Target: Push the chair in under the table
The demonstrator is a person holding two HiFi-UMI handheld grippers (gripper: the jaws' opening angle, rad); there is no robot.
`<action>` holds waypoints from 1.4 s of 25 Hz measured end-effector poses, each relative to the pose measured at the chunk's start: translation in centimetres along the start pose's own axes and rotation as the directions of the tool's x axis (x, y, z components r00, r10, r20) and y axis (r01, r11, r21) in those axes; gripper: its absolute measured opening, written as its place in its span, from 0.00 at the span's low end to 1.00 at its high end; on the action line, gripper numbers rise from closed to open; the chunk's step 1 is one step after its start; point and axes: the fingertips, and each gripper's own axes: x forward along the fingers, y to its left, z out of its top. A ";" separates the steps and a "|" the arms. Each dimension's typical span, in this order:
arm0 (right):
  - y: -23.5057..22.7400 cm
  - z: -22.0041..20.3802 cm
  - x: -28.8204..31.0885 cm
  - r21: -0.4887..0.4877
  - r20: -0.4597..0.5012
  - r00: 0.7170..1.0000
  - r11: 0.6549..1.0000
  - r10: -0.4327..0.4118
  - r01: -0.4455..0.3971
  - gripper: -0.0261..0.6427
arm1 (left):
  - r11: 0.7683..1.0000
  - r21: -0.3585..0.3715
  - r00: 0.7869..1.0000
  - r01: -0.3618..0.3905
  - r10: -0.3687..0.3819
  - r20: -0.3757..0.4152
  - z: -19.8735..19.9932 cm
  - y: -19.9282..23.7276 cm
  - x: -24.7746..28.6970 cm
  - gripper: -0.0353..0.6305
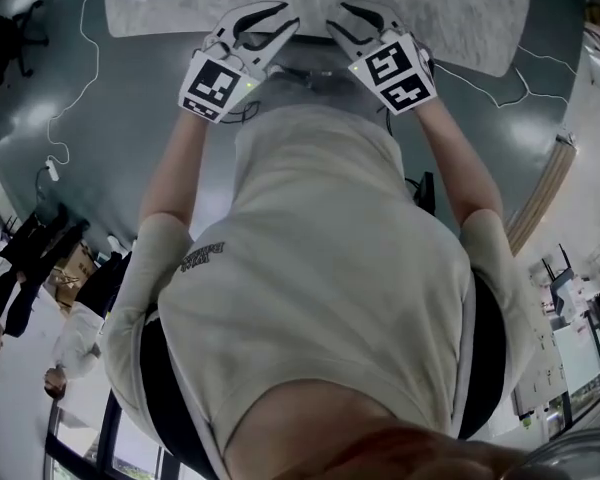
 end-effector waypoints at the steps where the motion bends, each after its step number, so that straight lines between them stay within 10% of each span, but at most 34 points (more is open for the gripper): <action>1: -0.4 1.4 -0.8 0.027 0.044 0.999 0.999 -0.025 0.024 0.26 | 0.999 -0.015 0.998 -0.032 0.033 0.048 1.7 0.8 -0.6 0.21; 7: -2.5 9.9 -6.0 0.124 0.276 0.945 0.981 -0.176 0.147 0.20 | 0.983 -0.100 0.953 -0.154 0.174 0.249 10.1 4.0 -4.7 0.17; 19: -2.6 19.2 -14.0 0.183 0.487 0.791 0.929 -0.369 0.321 0.13 | 0.978 -0.031 0.890 -0.206 0.201 0.409 18.3 4.8 -9.7 0.14; 27: -0.7 21.9 -18.2 0.192 0.558 0.720 0.908 -0.413 0.372 0.10 | 0.964 -0.001 0.838 -0.264 0.230 0.495 21.8 5.0 -13.5 0.09; 35: 0.2 24.3 -19.6 0.193 0.613 0.674 0.906 -0.411 0.377 0.08 | 0.961 -0.028 0.833 -0.274 0.252 0.492 22.5 5.8 -14.5 0.07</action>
